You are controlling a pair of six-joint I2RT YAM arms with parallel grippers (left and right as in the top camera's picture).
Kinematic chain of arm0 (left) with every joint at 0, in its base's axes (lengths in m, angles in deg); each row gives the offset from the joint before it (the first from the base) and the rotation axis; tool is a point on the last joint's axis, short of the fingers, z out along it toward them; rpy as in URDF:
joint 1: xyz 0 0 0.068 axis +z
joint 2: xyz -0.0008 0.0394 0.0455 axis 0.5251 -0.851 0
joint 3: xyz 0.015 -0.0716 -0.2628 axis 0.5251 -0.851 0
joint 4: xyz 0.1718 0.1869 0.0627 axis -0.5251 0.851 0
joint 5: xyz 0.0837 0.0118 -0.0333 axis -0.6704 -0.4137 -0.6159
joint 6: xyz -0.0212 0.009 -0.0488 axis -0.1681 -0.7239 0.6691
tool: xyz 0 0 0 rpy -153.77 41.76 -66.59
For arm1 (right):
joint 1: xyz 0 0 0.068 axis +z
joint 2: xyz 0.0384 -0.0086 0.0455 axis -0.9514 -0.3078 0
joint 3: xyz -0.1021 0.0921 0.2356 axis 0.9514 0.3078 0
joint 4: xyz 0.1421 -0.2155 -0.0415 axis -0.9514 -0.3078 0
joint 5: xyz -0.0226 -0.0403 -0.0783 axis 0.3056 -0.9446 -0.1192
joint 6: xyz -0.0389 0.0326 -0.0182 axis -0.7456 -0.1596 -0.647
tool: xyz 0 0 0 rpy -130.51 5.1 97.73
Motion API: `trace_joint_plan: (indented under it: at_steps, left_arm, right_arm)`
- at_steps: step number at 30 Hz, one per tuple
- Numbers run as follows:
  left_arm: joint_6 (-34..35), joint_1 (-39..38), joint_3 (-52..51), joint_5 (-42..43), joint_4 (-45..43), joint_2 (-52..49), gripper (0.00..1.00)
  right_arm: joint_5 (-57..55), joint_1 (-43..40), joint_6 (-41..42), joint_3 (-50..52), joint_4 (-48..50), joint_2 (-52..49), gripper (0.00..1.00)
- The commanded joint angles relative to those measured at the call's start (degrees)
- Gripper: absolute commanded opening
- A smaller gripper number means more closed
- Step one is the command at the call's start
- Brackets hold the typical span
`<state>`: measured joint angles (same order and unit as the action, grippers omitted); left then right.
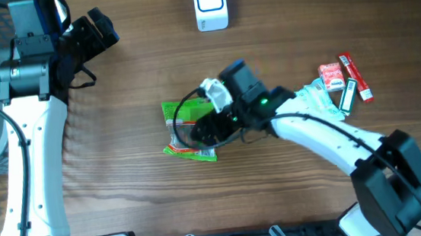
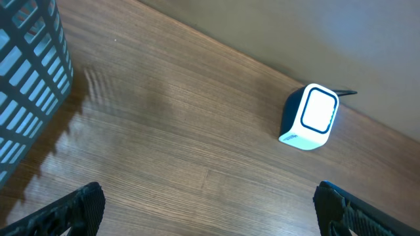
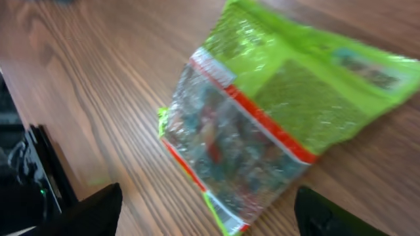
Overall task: Scan the item barcode
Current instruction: 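Reach the right gripper to the green Haribo bag and grasp it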
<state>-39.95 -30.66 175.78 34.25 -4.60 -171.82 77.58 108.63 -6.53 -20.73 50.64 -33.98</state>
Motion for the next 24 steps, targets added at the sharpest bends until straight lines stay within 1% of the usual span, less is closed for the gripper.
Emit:
trace_joint_plan:
  at_steps: [1,4,5,7,8,10,11,12,13,14,15,16,17,18,20,21,22,23,24]
  left_arm:
    - [-0.7,-0.1,0.1,-0.6,-0.1,-0.1,1.0]
    - [-0.7,-0.1,0.1,-0.6,-0.1,-0.1,1.0]
    - [-0.7,-0.1,0.1,-0.6,-0.1,-0.1,1.0]
    - [-0.7,-0.1,0.1,-0.6,-0.1,-0.1,1.0]
    - [-0.7,-0.1,0.1,-0.6,-0.1,-0.1,1.0]
    - [-0.7,-0.1,0.1,-0.6,-0.1,-0.1,1.0]
    - [-0.2,-0.1,0.1,0.4,-0.2,-0.1,1.0]
    - [-0.1,-0.1,0.1,4.5,1.0,-0.1,1.0]
    - [0.0,-0.1,0.1,7.0,3.7,-0.1,1.0]
    - [-0.1,-0.1,0.1,10.2,4.7,-0.2,0.98]
    - [0.7,-0.9,-0.5,12.5,8.6,-0.7,0.44]
    - [5.2,-2.5,-2.6,12.3,15.5,-0.9,0.04]
    - [7.5,-4.7,-6.2,12.2,18.4,-0.9,0.04]
    - [7.8,-6.1,-8.4,12.2,19.0,-0.9,0.04]
    - [9.6,-11.1,-15.9,12.1,17.7,-0.9,0.04]
    - [10.6,-13.7,-20.3,12.1,15.7,-0.9,0.04]
    - [11.6,-15.1,-23.2,12.0,14.4,-0.9,0.04]
    - [13.4,-16.4,-26.7,12.0,12.7,-0.9,0.04]
    - [14.9,-17.1,-29.7,11.9,11.1,-0.9,0.04]
  right_arm:
    - [-2.6,0.8,-1.8,-0.7,1.8,0.6,0.85]
    - [-1.2,-0.5,-3.2,-2.1,1.0,0.6,0.85]
    - [1.0,-1.8,-3.3,-4.0,-0.9,0.6,0.84]
    - [5.6,-4.0,-6.2,-8.5,-6.1,0.6,0.84]
    - [5.4,-4.5,-6.4,-9.7,-7.0,0.6,0.84]
    - [5.3,-4.8,-8.4,-10.3,-5.6,0.6,0.85]
    - [5.2,-4.8,-9.4,-10.3,-4.8,0.6,0.87]
    - [3.3,-4.8,-11.2,-10.3,-4.7,0.6,0.9]
    - [1.1,-4.8,-12.2,-10.2,-5.2,0.6,0.9]
    - [-1.7,-4.8,-12.2,-10.1,-5.6,0.6,0.91]
    - [-3.4,-4.8,-12.2,-10.1,-5.7,0.6,0.92]
    - [-2.0,-5.3,-12.1,-10.1,-5.3,0.6,1.0]
    - [0.9,-5.9,-12.1,-10.2,-5.0,0.6,1.0]
    - [1.9,-6.3,-12.1,-10.4,-5.2,0.6,1.0]
    - [2.3,-8.5,-12.9,-14.1,-11.4,0.4,0.98]
    - [2.3,-9.6,-15.0,-17.7,-16.3,-0.1,0.98]
    - [2.3,-10.1,-15.7,-19.7,-18.3,-0.5,0.97]
    - [2.3,-10.2,-16.0,-20.6,-18.2,-0.5,0.95]
    - [2.4,-10.2,-16.3,-20.7,-16.5,-0.5,0.86]
